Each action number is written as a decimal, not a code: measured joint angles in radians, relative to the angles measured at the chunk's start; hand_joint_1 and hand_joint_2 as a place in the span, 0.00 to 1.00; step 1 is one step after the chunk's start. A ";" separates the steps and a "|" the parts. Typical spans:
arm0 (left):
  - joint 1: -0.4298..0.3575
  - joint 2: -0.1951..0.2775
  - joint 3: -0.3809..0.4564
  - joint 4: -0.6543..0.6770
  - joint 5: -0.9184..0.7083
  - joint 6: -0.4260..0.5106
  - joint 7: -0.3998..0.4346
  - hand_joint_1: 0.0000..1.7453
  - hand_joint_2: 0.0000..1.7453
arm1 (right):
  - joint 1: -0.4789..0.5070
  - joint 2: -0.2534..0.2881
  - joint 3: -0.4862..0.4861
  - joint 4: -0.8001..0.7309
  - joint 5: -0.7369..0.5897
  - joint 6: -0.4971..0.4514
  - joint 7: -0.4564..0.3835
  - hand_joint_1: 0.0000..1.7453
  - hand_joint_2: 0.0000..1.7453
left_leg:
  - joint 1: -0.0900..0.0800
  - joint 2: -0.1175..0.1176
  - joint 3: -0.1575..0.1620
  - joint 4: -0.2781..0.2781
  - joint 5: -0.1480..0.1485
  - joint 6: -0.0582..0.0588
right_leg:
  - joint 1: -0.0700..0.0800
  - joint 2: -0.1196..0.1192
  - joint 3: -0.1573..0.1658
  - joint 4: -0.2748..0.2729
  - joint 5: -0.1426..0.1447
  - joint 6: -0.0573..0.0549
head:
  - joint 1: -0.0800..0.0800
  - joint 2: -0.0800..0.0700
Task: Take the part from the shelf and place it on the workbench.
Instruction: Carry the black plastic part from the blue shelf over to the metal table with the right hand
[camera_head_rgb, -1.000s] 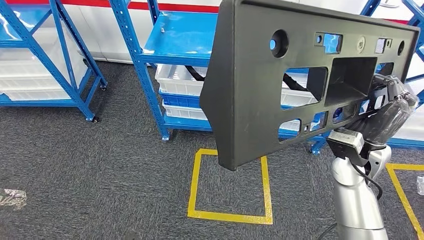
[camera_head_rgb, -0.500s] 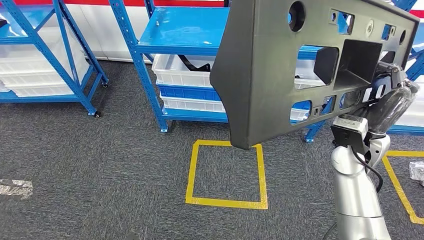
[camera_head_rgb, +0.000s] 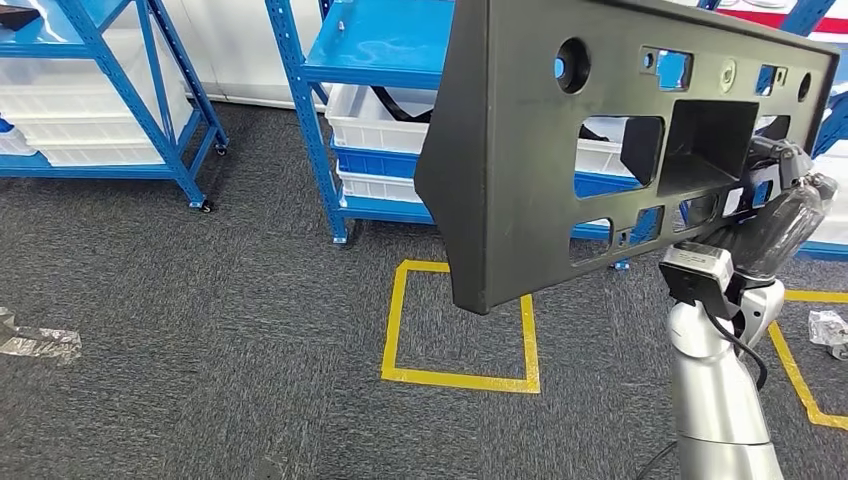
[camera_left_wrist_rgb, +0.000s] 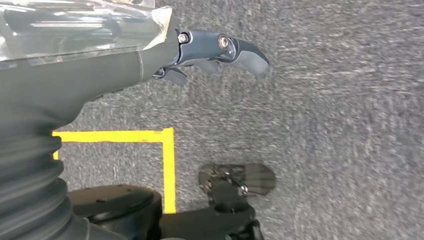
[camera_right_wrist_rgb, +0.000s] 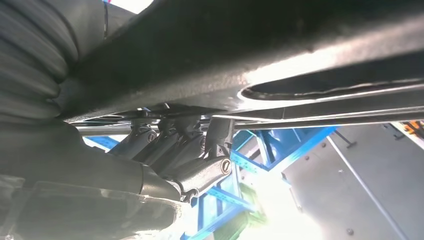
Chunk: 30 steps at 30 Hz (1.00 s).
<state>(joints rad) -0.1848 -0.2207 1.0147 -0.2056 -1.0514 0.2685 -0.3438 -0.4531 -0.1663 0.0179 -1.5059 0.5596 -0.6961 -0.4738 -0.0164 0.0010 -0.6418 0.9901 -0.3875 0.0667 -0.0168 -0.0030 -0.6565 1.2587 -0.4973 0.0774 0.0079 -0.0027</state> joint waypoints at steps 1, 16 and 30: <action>0.000 0.000 0.000 0.000 0.002 0.001 -0.002 0.00 1.00 | 0.001 0.000 0.000 0.000 0.000 0.000 -0.001 0.89 1.00 | -0.001 0.000 -0.011 0.002 0.009 -0.003 | 0.001 0.000 0.049 -0.064 0.011 0.002 | 0.000 0.000; 0.011 0.003 0.000 0.000 0.011 -0.005 -0.017 0.00 1.00 | 0.011 0.004 -0.001 0.005 0.005 0.000 -0.005 0.89 1.00 | 0.021 -0.004 -0.030 0.175 -0.072 -0.058 | 0.001 -0.001 0.144 -0.271 0.012 -0.069 | -0.010 0.000; 0.009 0.004 -0.001 0.000 0.007 -0.010 -0.017 0.00 1.00 | 0.013 0.016 -0.016 0.006 0.055 0.000 0.009 0.89 1.00 | -0.003 -0.006 0.045 0.011 -0.040 -0.025 | 0.002 -0.001 0.116 -0.271 0.031 -0.032 | -0.009 0.000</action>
<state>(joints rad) -0.1759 -0.2171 1.0134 -0.2056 -1.0445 0.2584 -0.3603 -0.4405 -0.1500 0.0014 -1.5000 0.6143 -0.6962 -0.4646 -0.0191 -0.0054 -0.5970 1.0011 -0.4271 0.0420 -0.0148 -0.0040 -0.5404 0.9877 -0.4659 0.0455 -0.0011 -0.0027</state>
